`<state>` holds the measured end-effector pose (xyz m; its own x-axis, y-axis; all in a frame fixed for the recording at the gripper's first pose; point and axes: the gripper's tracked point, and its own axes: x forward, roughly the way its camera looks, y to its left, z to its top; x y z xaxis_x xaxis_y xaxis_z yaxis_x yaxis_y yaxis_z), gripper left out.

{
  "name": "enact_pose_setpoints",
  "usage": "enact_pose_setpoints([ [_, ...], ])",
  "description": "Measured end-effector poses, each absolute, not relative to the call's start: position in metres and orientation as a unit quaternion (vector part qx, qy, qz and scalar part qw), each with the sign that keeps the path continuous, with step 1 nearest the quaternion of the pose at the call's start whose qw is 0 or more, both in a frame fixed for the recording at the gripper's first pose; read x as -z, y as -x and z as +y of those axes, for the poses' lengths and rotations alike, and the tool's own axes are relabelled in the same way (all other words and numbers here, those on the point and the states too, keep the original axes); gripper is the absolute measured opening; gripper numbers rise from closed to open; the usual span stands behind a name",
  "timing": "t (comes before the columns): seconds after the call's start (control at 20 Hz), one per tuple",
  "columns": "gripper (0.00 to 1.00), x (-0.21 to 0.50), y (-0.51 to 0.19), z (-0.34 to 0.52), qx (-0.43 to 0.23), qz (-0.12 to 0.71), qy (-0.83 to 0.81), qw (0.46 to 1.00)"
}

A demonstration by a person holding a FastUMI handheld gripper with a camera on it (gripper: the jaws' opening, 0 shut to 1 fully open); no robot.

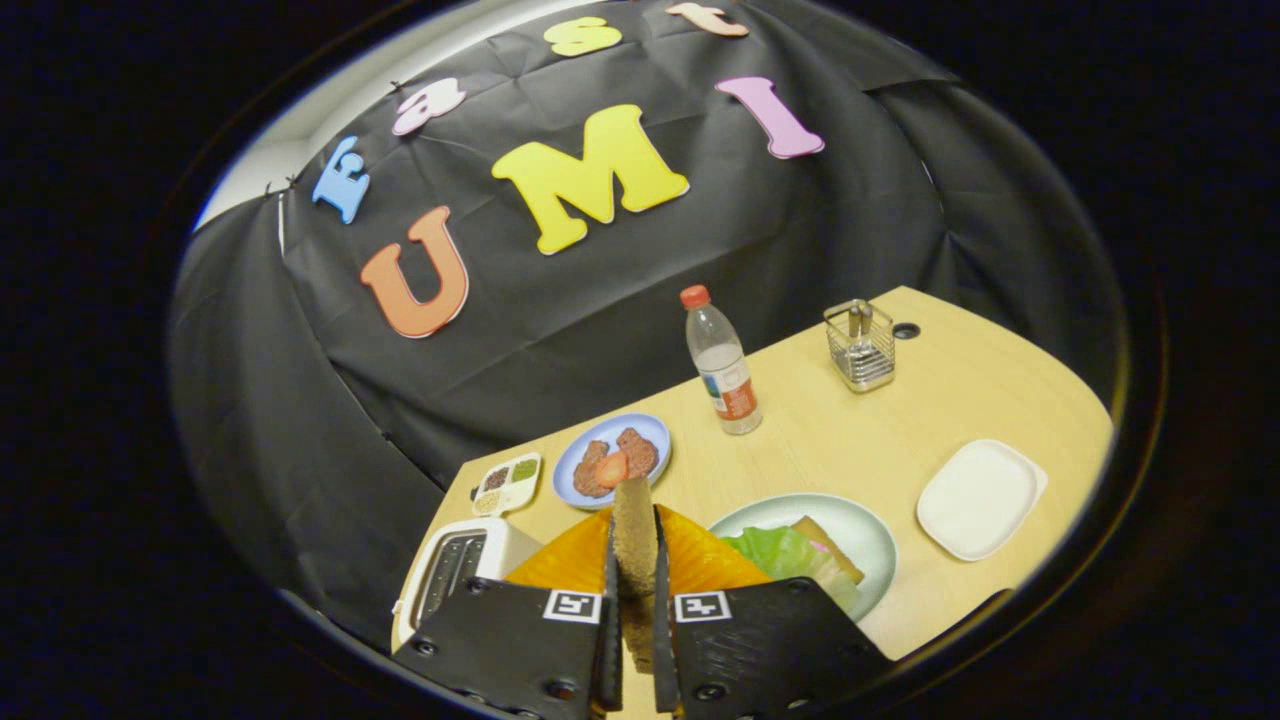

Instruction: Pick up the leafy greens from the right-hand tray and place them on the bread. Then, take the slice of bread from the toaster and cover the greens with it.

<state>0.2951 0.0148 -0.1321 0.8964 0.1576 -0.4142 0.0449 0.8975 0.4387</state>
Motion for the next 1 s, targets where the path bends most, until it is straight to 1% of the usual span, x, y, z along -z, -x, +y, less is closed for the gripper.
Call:
enact_pose_setpoints([
  [0.2, 0.12, 0.170, -0.308, -0.018, 0.006, 0.214, -0.259, 0.942],
  [0.35, 0.12, 0.190, -0.305, -0.025, 0.006, 0.216, -0.278, 0.936],
  [0.55, 0.14, 0.217, -0.297, -0.055, 0.044, 0.217, -0.217, 0.951],
  [0.7, 0.18, 0.225, -0.295, -0.064, 0.049, 0.222, -0.199, 0.953],
  [0.75, 0.18, 0.227, -0.294, -0.067, 0.052, 0.227, -0.195, 0.953],
  [0.85, 0.25, 0.234, -0.292, -0.071, 0.060, 0.231, -0.185, 0.953],
  [0.9, 0.25, 0.235, -0.291, -0.072, 0.062, 0.233, -0.177, 0.954],
  [1.0, 0.32, 0.238, -0.291, -0.078, 0.072, 0.230, -0.157, 0.958],
])
